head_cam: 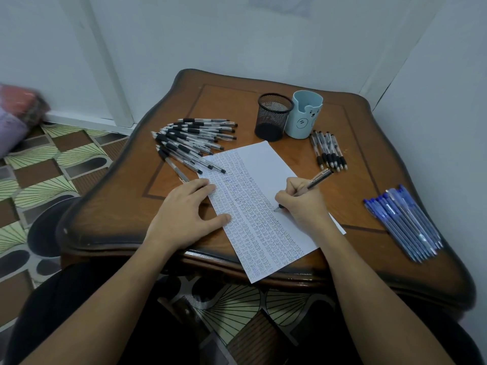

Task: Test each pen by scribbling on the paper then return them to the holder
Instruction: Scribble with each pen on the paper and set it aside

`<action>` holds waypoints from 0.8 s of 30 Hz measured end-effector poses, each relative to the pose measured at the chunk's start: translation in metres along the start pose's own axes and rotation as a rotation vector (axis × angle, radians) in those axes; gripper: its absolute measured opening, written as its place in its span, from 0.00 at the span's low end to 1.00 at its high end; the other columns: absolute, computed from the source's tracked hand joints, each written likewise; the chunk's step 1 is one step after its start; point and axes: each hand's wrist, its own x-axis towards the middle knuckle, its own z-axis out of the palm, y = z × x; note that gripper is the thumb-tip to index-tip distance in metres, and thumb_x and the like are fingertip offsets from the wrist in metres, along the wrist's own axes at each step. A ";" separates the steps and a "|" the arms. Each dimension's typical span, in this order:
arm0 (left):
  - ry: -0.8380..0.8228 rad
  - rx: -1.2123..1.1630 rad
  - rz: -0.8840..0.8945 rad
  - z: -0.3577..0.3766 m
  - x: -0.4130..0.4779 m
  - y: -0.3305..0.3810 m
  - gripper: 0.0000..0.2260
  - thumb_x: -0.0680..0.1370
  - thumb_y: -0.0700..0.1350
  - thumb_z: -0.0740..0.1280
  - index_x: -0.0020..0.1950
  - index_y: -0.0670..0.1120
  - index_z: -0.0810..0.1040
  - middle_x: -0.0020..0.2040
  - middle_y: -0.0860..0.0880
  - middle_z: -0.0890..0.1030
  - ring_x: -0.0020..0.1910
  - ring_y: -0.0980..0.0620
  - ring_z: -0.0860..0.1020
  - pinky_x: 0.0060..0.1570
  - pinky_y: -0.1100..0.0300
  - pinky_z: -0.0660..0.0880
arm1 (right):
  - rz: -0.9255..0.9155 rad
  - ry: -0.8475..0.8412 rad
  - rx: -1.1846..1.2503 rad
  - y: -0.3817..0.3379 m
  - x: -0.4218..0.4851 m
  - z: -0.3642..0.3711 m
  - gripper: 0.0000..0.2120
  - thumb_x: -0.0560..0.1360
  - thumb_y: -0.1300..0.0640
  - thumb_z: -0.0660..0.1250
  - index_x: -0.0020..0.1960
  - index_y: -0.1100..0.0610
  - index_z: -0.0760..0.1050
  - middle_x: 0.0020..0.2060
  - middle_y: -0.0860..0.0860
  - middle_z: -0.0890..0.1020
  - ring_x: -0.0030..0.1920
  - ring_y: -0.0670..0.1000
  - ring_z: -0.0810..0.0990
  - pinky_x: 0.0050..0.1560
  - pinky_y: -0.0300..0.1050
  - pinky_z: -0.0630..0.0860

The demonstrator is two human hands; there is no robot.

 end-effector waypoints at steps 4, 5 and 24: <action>0.005 -0.007 -0.001 -0.001 0.000 0.001 0.42 0.66 0.75 0.54 0.73 0.51 0.70 0.73 0.54 0.68 0.71 0.54 0.63 0.70 0.56 0.56 | -0.005 0.041 0.036 0.002 0.001 -0.001 0.25 0.71 0.71 0.68 0.26 0.51 0.61 0.25 0.47 0.62 0.26 0.44 0.66 0.32 0.42 0.73; 0.005 -0.008 0.000 0.000 0.000 0.001 0.42 0.66 0.75 0.54 0.73 0.51 0.70 0.73 0.54 0.68 0.71 0.54 0.63 0.70 0.56 0.56 | -0.006 0.033 0.027 0.003 0.002 -0.001 0.25 0.71 0.70 0.69 0.26 0.50 0.61 0.25 0.47 0.62 0.26 0.44 0.67 0.33 0.43 0.73; -0.015 -0.007 -0.007 0.001 0.001 -0.001 0.43 0.67 0.76 0.54 0.73 0.51 0.69 0.74 0.54 0.67 0.72 0.54 0.63 0.72 0.53 0.57 | 0.026 0.106 0.056 0.004 0.006 -0.004 0.23 0.73 0.71 0.67 0.27 0.52 0.63 0.24 0.47 0.65 0.27 0.46 0.68 0.29 0.42 0.72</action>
